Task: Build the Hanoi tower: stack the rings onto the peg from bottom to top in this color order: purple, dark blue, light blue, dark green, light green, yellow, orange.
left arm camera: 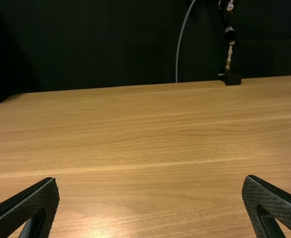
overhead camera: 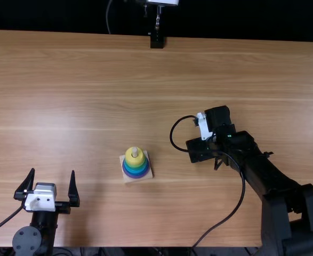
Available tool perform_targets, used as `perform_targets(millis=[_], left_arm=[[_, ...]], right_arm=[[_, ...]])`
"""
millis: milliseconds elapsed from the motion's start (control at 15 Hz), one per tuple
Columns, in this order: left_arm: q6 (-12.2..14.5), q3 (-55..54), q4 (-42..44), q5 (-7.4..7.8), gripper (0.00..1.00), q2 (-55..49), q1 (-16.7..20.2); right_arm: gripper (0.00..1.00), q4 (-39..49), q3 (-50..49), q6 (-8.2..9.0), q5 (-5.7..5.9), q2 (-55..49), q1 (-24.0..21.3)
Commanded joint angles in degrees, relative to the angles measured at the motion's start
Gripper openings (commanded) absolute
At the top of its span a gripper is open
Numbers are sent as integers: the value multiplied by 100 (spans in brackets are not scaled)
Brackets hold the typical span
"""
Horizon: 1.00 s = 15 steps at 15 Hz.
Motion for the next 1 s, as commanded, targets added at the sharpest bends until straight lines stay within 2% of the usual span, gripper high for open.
perform_targets(millis=[0,333,467,600,800,933], left_arm=[[58,-78,-296,-11,100,-67,28],[58,-78,-296,-11,100,-67,28],[58,-78,-296,-11,100,-67,28],[58,-78,-296,-11,100,-67,28],[58,-78,-296,-11,100,-67,28],[58,-78,-296,-11,100,-67,28]], right_arm=[[0,13,161,21,-54,48,26],[0,3,205,21,-43,21,8],[0,-187,557,31,-43,-23,52],[0,-1031,1040,21,-43,-374,88],[0,-2581,2025,-11,-54,-567,553],[0,-3161,2587,-21,-54,-585,843]])
